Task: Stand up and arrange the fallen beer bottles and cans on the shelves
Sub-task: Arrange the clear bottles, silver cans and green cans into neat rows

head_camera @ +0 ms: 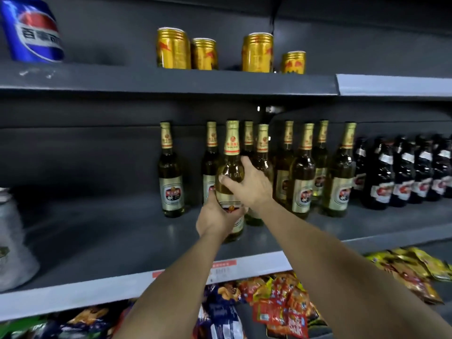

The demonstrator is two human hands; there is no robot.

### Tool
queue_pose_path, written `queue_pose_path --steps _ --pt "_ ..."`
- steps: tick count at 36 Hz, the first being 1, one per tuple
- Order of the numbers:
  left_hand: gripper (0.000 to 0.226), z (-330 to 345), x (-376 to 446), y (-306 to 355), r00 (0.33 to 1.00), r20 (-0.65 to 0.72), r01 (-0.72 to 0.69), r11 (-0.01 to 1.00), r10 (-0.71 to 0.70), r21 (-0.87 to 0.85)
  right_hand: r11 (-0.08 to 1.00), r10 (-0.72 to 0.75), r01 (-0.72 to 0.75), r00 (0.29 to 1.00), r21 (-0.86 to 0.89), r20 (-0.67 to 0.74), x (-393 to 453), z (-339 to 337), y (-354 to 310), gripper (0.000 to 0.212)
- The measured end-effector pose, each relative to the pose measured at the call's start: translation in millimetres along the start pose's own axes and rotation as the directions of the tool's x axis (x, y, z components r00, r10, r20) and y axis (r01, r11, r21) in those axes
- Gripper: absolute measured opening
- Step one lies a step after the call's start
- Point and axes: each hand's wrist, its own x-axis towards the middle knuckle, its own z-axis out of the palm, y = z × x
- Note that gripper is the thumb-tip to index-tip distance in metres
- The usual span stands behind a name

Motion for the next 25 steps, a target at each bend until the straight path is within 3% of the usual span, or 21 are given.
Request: queue_pose_path --steps 9,12,19,25 --pt "0.074 -2 44 -22 0.998 -0.042 0.040 0.999 -0.039 0.037 0.997 0.009 -0.016 0.996 0.080 0.088 33 41 -3 0.051" --pt "0.067 5 53 -24 0.998 -0.026 0.052 0.998 -0.051 0.019 0.996 0.031 -0.039 0.995 0.078 0.092 42 47 0 0.050" --pt "0.073 19 58 -30 0.999 -0.040 0.024 1.000 -0.024 0.013 0.994 0.086 -0.089 0.995 0.058 0.050 49 58 10 0.060" --pt "0.072 9 59 -48 0.987 0.159 0.019 0.998 -0.008 -0.063 0.993 0.089 -0.088 0.996 0.077 -0.020 42 68 8 0.054"
